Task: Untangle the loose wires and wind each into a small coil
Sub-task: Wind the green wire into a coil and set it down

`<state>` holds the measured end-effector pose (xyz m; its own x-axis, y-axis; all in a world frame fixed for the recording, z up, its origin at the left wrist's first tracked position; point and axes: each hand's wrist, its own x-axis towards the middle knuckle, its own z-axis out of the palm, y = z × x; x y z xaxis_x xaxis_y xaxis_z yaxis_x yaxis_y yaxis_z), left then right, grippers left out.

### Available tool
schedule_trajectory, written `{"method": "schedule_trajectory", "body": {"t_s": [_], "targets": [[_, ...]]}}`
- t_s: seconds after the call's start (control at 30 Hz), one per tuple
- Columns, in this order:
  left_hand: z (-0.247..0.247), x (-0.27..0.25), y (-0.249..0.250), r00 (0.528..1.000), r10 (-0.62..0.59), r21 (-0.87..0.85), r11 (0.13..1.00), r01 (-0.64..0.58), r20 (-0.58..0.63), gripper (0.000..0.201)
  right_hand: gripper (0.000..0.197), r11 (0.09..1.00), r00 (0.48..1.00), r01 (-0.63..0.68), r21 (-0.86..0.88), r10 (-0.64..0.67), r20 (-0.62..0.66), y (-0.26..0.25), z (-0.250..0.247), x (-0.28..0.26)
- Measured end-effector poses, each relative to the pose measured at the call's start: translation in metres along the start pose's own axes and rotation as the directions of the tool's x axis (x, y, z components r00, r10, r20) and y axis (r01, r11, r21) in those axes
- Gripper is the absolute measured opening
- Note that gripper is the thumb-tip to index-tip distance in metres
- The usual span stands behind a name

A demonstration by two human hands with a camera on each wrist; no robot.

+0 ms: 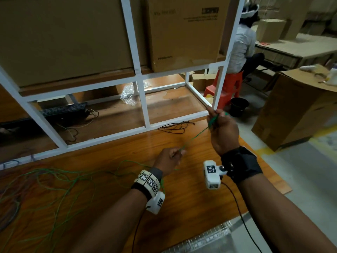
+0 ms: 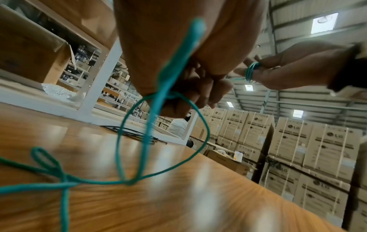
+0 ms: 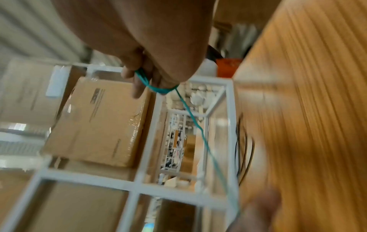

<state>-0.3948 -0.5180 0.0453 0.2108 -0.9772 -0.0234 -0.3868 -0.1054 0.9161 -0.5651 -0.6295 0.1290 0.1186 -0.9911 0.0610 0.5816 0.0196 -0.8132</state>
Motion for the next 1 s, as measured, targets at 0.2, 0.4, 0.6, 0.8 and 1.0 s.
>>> {"method": "schedule_trajectory", "body": {"t_s": [0.2, 0.4, 0.6, 0.8, 1.0], "targets": [[-0.009, -0.006, 0.001, 0.996, 0.006, 0.182, 0.983, -0.022, 0.087, 0.026, 0.015, 0.13, 0.929, 0.268, -0.955, -0.299, 0.22, 0.014, -0.037, -0.002], [-0.052, 0.005, 0.022, 0.985, 0.174, 0.379, 0.911, -0.163, 0.005, 0.026, 0.017, 0.025, 0.763, 0.574, -0.819, 0.347, 0.546, 0.04, -0.082, -0.014], [-0.062, 0.025, 0.044, 0.961, 0.274, 0.357, 0.902, -0.241, -0.044, 0.023, 0.034, 0.336, 0.58, 0.366, -0.868, 0.646, 0.495, 0.033, -0.054, -0.045], [-0.045, 0.03, 0.056, 0.971, 0.239, 0.137, 0.963, -0.233, -0.03, 0.02, 0.033, 0.78, 0.392, -0.285, -0.558, 0.626, 0.675, 0.027, -0.018, -0.068], [-0.024, 0.017, 0.04, 0.988, 0.148, 0.029, 0.988, -0.15, 0.045, 0.014, 0.021, 0.834, 0.752, -0.519, 0.187, 0.341, 0.564, -0.008, 0.016, -0.038]]}}
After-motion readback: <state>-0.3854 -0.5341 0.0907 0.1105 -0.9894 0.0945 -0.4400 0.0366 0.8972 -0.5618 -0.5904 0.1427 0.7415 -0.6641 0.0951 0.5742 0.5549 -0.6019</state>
